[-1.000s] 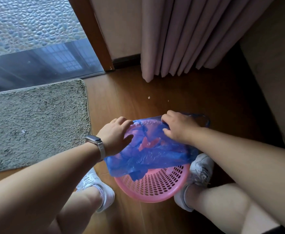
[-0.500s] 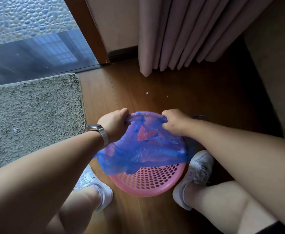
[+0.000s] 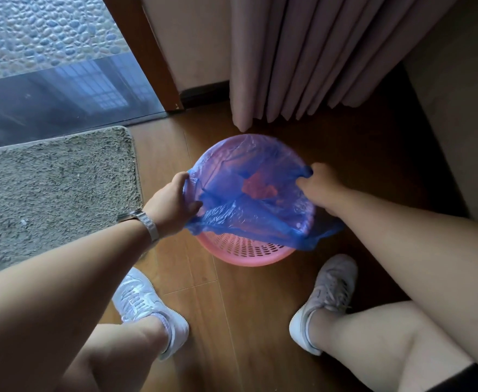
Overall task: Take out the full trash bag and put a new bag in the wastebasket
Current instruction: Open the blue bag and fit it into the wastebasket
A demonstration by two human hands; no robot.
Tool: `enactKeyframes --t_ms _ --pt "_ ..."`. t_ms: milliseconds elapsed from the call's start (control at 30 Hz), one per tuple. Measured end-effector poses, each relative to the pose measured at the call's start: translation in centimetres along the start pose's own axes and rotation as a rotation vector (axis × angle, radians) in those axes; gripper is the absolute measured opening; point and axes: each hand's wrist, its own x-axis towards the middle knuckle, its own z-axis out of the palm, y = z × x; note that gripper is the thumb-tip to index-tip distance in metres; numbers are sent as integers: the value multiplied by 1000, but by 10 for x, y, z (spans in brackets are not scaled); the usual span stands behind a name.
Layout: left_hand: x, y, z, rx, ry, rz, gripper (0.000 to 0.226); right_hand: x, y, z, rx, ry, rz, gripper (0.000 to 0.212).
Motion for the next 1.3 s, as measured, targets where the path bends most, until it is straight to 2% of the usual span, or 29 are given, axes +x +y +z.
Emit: enactKeyframes --t_ms 100,200,300,400,467,567,633,700,833,967,1067,1167,1233,1300 --pt "-4 2 2 -31 -25 4 67 -1 -2 -4 -14 -13 -40 12" --pt "-2 2 -2 -18 -15 22 73 -4 -1 -8 -57 -43 -84 19" --pt "-2 1 -6 18 -22 13 79 -12 1 -13 -164 -64 -138 34" --pt "-10 2 -10 73 -19 31 80 -26 4 -19 -429 15 -342 54" --pt "-18 6 -12 190 33 157 76 -41 4 -21 -584 10 -535 52" --pt "-32 15 -16 380 -2 423 59 -63 2 -15 -746 -140 -700 43" --pt "-42 22 -14 450 -65 529 50 -77 3 -9 -725 -269 -677 49" --pt "-51 28 -12 476 -128 563 41 -87 5 -5 -707 -353 -636 51" --pt "-64 32 -4 448 -142 683 13 -95 13 -5 -721 -355 -713 11" --pt "-71 26 3 433 -215 733 18 -101 14 -14 -694 -398 -767 12" --pt "-72 23 5 434 -298 781 18 -103 8 -15 -668 -538 -712 8" --pt "-72 20 4 483 -368 793 18 -104 8 -6 -755 -644 -694 9" --pt "-73 17 6 549 -353 847 12 -103 12 -1 -826 -631 -718 17" --pt "-74 12 12 656 -394 860 18 -101 13 0 -856 -592 -746 19"
